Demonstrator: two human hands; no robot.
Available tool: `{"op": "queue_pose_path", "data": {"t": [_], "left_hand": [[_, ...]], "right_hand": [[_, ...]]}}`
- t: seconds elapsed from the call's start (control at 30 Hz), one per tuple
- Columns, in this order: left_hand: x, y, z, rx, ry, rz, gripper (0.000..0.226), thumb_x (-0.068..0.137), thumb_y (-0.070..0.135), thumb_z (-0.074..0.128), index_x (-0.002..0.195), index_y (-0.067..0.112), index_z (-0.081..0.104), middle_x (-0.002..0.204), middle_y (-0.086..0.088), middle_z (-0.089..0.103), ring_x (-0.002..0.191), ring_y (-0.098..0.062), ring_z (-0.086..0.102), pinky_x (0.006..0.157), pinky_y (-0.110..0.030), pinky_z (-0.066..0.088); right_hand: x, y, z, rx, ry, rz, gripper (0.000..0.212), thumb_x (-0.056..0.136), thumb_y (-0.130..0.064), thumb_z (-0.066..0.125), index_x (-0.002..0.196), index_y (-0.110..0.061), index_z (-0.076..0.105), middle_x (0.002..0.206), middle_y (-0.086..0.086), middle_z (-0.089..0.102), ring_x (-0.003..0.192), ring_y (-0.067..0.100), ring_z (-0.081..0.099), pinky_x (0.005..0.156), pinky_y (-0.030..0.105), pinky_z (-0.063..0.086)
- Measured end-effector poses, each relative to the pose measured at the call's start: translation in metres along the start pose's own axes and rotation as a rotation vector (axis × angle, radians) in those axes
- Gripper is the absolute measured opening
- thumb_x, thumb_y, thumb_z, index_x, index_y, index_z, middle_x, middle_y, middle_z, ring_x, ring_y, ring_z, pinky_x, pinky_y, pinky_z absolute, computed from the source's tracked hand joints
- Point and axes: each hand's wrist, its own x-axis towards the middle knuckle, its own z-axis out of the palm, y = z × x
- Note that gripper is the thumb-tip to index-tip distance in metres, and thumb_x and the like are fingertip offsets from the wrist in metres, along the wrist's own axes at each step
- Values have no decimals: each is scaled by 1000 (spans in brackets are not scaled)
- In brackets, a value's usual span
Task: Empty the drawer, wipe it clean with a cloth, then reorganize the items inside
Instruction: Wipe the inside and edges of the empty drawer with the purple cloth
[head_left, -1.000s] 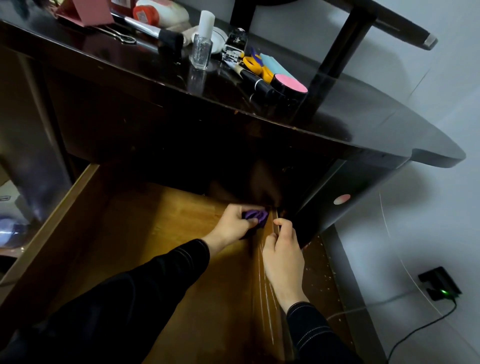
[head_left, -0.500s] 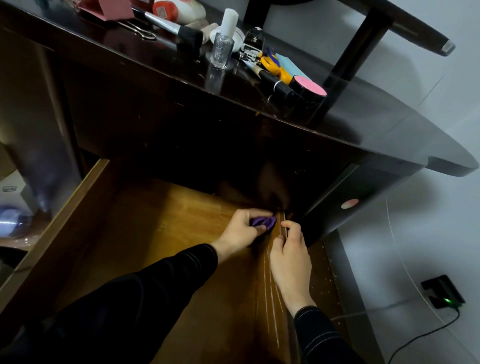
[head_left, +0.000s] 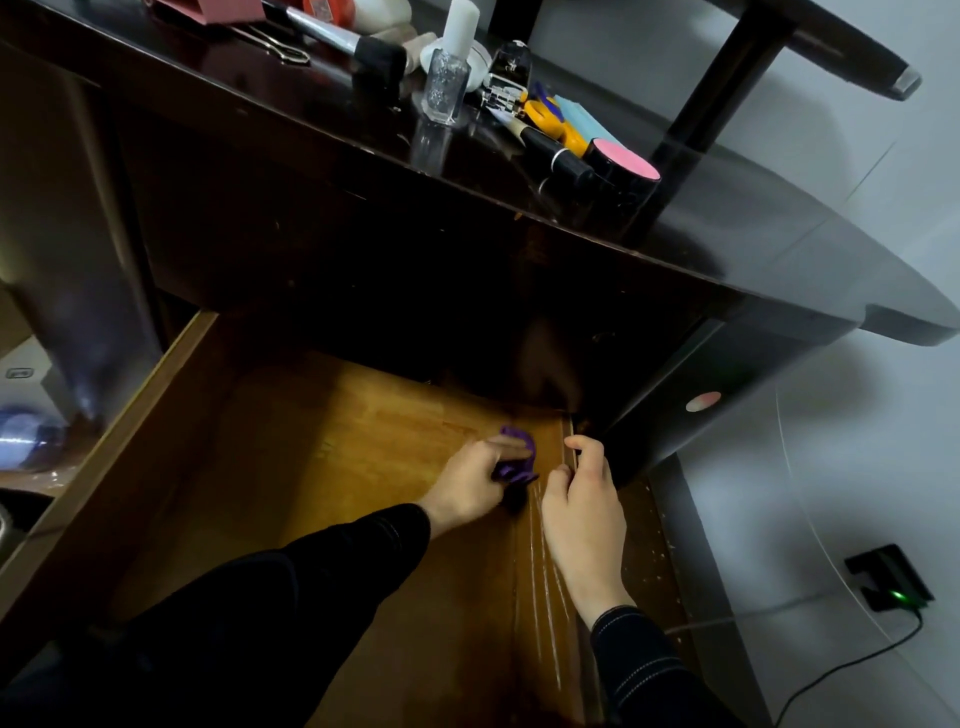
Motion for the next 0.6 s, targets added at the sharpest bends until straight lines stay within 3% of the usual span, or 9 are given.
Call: {"op": "queue_pose_path", "data": {"t": [0.07,0.17,0.2,0.3,0.37,0.47,0.53,0.6], "left_hand": [[0,-9,0,208,-66,65,51,88,-1,61,136,16,62,145,0,55,132,-19,49,112,-22,32],[12,-11,-7,476,-62,176,51,85,4,56,133,20,63,143,2,55,111,-24,53,92,-27,37],[18,-13,-13,532,-27,167,56,82,3,55,135,21,62,144,1,54,110,-26,52,91,-28,38],[32,-25,-31,659,54,-66,57,80,4,54,135,17,58,139,-8,58,121,-33,51,100,-35,43],[40,-23,-35,746,20,-210,39,82,12,57,121,15,62,120,-11,66,113,-34,57,92,-36,47],[49,-3,-32,828,-78,-194,23,81,17,61,103,13,67,98,-6,69,93,-28,64,78,-31,49],[48,3,-23,807,-144,-135,24,81,21,63,103,13,65,106,-7,67,98,-29,62,78,-31,50],[35,4,-9,777,-193,-65,43,79,25,65,121,13,62,120,-9,59,110,-33,53,88,-39,51]], "right_hand": [[0,0,0,5,-4,1,30,103,-22,46,133,-27,43,120,-9,51,77,5,59,56,16,44],[1,0,1,2,1,6,30,103,-21,46,132,-27,43,122,-9,51,76,6,60,56,17,43],[1,-1,1,5,2,7,30,103,-21,46,132,-27,43,122,-8,52,76,7,61,56,17,44],[1,-1,1,13,-1,6,28,103,-22,45,130,-29,43,119,-7,54,75,8,61,58,24,51],[1,-3,0,7,0,10,26,103,-21,44,128,-29,43,117,-6,55,76,10,62,63,31,56],[1,-5,-2,8,-1,12,26,103,-21,44,128,-28,43,118,-6,54,80,14,63,68,37,58],[1,-5,-2,4,1,3,27,103,-21,44,129,-26,43,119,-6,54,82,15,62,69,37,58],[1,-5,-3,5,5,-7,27,103,-21,45,129,-26,43,118,-6,53,81,14,62,67,37,57]]}}
